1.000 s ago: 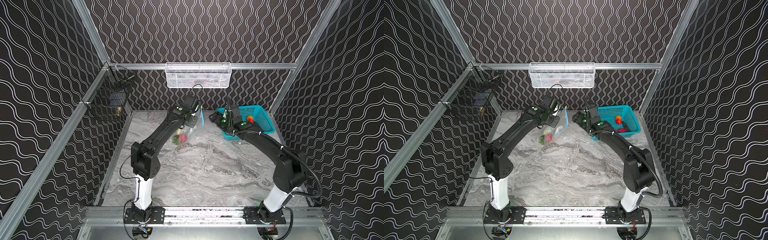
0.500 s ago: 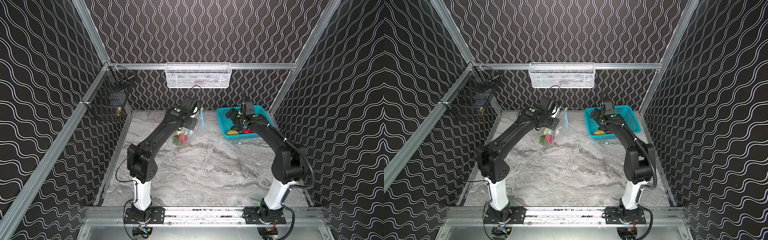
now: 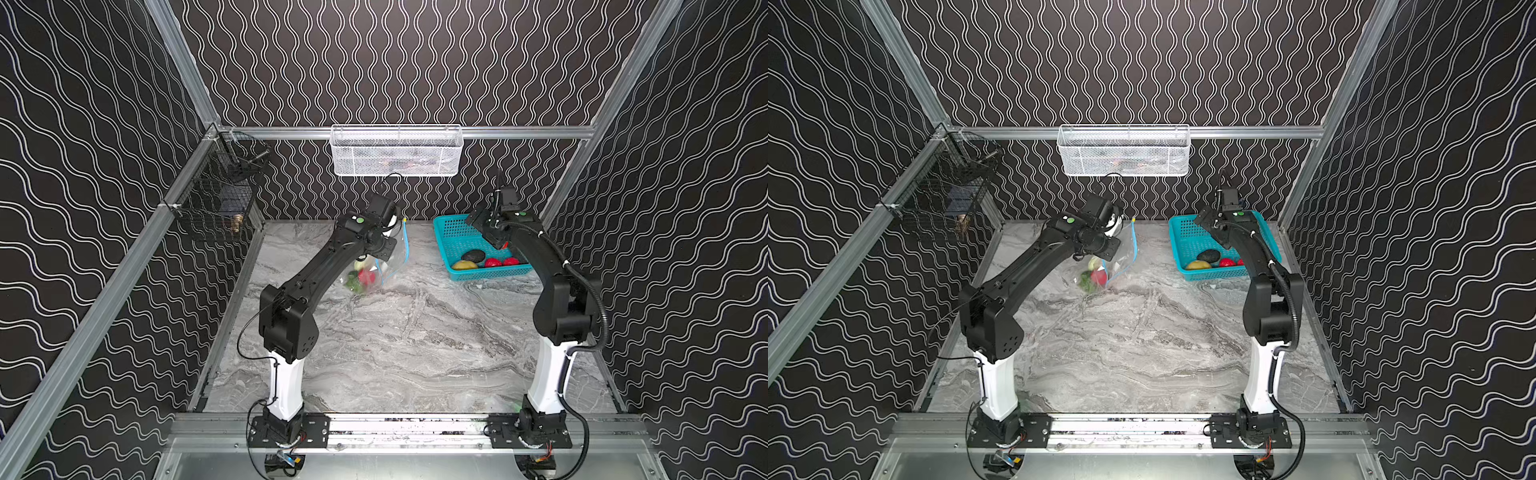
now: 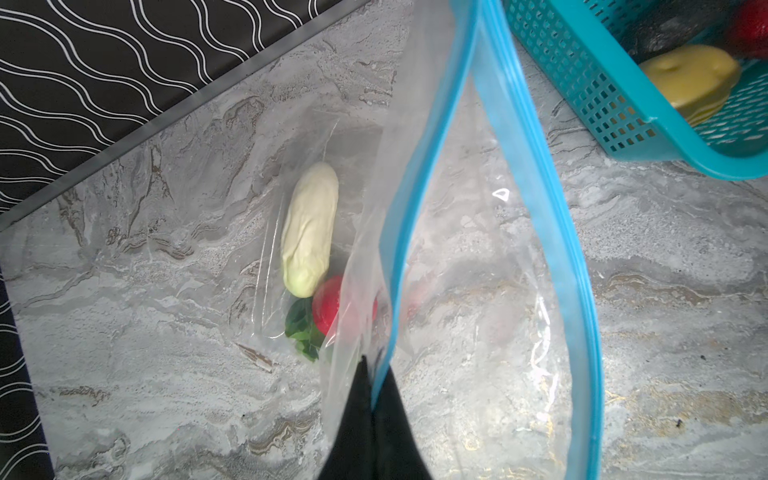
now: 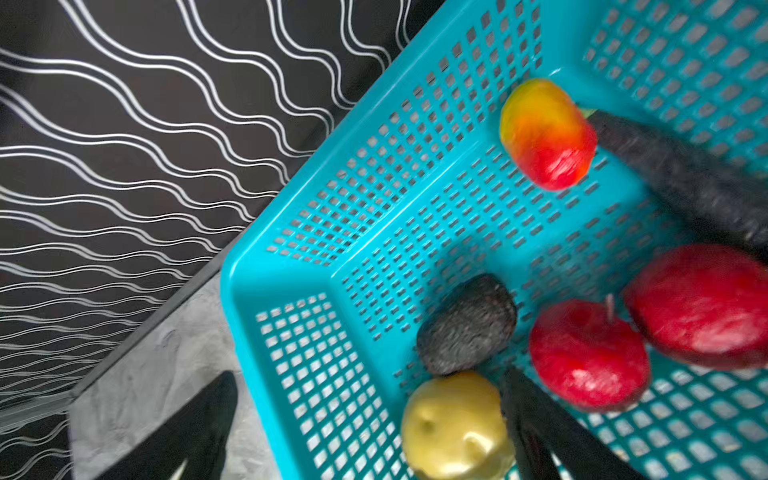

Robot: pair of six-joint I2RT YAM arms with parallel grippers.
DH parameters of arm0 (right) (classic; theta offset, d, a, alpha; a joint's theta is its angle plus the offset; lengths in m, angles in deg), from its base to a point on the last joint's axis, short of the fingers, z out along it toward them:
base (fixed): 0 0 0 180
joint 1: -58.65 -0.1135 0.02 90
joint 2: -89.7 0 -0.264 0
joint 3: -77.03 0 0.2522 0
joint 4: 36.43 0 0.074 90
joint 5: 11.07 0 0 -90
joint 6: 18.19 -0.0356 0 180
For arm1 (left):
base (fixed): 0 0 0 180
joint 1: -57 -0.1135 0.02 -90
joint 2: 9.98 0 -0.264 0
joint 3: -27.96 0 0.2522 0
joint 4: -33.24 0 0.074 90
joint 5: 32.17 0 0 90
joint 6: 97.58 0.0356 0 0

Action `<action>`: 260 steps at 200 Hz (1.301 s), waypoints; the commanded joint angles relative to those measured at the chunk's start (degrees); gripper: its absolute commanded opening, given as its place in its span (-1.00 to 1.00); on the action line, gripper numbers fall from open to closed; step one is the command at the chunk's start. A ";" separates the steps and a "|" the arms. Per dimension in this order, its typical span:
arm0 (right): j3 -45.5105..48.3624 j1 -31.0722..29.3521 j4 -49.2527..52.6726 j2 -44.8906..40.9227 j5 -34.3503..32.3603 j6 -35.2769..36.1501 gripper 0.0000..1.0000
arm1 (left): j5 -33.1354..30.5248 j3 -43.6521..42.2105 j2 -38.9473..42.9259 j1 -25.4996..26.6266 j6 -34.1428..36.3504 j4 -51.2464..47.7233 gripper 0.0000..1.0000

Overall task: Place the food in the zip-top bag and seal the zipper
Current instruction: 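Lower the right gripper into the teal basket over the yellow-red pepper, then close the right gripper on the yellow-red pepper in the basket corner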

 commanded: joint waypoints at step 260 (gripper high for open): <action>-13.84 6.24 2.63 16.50 -11.01 23.18 0.99 | -2.94 -4.14 2.84 0.09 0.18 4.11 -1.00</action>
